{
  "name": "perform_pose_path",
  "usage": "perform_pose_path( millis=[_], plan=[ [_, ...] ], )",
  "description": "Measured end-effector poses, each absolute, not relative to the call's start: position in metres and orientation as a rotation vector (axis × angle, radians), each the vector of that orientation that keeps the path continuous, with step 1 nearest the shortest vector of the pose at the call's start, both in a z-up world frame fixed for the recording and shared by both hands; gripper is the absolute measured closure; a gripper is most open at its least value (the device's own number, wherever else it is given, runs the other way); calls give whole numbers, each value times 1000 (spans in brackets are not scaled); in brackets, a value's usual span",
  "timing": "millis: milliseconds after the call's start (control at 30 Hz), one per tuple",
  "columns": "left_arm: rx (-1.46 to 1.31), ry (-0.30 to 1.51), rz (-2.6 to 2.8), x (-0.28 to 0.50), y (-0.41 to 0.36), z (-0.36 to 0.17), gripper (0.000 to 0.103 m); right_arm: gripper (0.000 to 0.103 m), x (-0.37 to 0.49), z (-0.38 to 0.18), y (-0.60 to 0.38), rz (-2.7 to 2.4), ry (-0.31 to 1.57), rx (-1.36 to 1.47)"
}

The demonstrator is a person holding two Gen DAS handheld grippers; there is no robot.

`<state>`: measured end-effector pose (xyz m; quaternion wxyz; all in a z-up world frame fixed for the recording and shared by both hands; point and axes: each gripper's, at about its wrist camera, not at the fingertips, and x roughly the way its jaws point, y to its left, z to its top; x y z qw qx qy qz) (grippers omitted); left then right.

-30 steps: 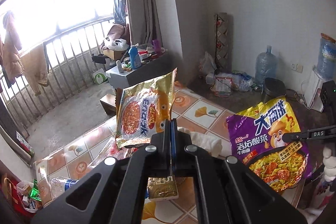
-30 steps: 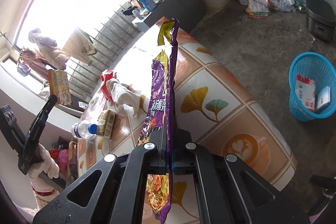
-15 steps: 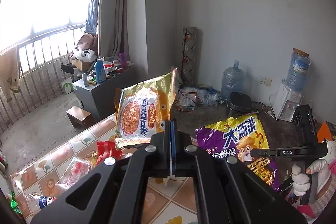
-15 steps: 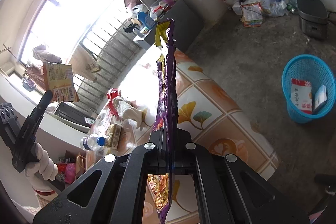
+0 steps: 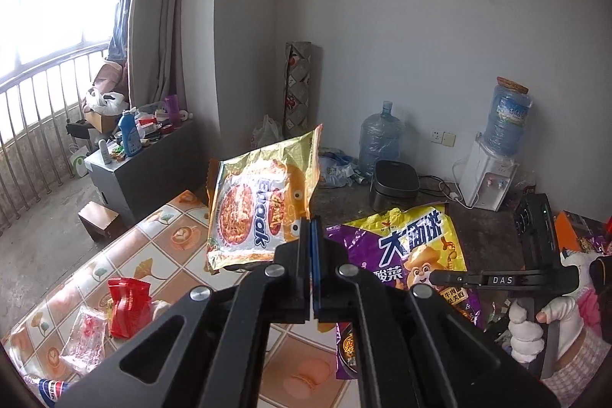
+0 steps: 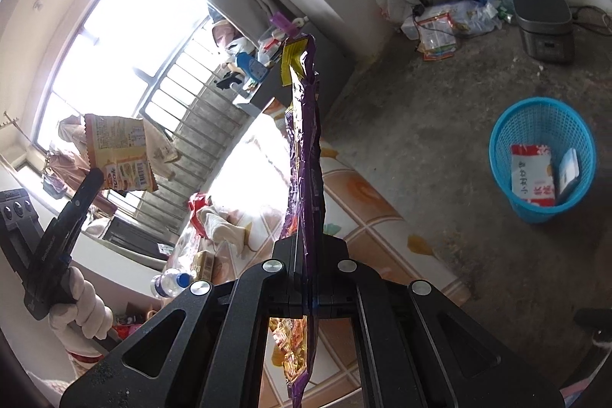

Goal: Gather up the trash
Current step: 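Carry the Enaak packet and purple noodle bag over the blue wastebasket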

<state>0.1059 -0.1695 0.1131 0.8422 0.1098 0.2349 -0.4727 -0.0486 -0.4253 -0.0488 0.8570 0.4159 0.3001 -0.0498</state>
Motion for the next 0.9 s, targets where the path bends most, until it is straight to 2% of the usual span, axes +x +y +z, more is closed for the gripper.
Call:
perform_pose_path(
  millis=[267,567,900],
  plan=[
    [201,617,-1193,106,-247,99,103,103,-84,-57,-470,-236,556,970],
    [205,762,-1374,108,-367,70,103,103,-147,-67,-551,-662,474,990],
    [340,945,-1483,87,-503,-12,102,103,-121,-139,-603,-815,559,1030]
  ],
)
